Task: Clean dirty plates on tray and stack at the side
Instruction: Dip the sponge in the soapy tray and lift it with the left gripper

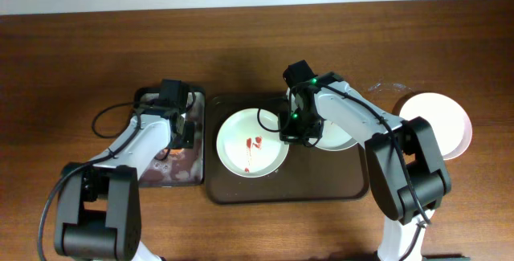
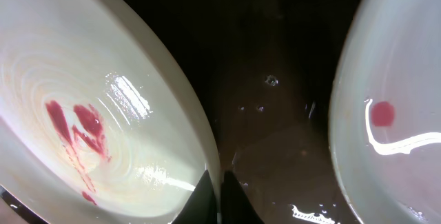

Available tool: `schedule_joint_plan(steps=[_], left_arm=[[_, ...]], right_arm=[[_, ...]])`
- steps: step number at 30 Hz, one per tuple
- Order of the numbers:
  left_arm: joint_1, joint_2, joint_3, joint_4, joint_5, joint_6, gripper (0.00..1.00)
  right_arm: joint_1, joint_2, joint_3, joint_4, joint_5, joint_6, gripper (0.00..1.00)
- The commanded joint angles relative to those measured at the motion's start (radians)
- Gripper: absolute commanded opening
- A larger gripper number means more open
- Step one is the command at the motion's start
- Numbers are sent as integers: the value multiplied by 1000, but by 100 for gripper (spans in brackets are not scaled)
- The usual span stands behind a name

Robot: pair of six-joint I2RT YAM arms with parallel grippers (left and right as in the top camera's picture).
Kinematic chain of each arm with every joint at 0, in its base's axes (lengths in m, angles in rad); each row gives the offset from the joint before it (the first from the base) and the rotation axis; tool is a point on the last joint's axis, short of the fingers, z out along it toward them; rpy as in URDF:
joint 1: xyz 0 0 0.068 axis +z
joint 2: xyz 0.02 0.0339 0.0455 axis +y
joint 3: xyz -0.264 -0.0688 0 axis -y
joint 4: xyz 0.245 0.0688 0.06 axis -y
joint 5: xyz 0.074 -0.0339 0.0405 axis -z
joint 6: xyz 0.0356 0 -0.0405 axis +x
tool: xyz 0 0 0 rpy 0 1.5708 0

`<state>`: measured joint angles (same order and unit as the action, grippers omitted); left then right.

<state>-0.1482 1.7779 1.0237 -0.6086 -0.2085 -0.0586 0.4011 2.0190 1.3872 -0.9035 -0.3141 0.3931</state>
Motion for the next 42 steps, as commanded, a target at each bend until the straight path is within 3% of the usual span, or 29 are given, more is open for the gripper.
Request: schedule_joint_plan(steps=[1,2,4,9,15,21,25,28,33,34,35,36,42], left_arm=[[7,-28,13,-18,43,162,22],[7,-28,13,-18,39,162,33],[7,-28,13,-11,29,161,38],[7,-28,37,21,28,104,37],[7,-28,53,13,29,-103,33],[7,-28,53,-6,29,-113,32],[7,-28,52,-11,30,-114,9],[7,-28,52,-11,30,-113,0],[7,-58,55,-34,41,-113,0],[7,-90,56,-43,57,-113,0],[7,-123,55,-49,67,-113,0],[7,-156,55,-55,68,-113,0],[7,-285,55,-71,67,-113,0]], right_arm=[[3,-21,-8,3,12,8,4],[3,-21,-8,3,12,8,4],[3,-21,-8,3,12,8,4],[3,-21,-8,3,12,8,4],[3,-21,-8,3,13,8,4],[3,-21,-8,3,12,8,4],[3,-21,-8,3,13,8,4],[3,-21,-8,3,12,8,4],[3,-21,-8,0,12,8,4],[3,-21,-8,2,12,8,15],[3,-21,-8,9,13,7,32],[3,-21,-8,23,13,4,41],[3,-20,-8,124,120,-21,40]])
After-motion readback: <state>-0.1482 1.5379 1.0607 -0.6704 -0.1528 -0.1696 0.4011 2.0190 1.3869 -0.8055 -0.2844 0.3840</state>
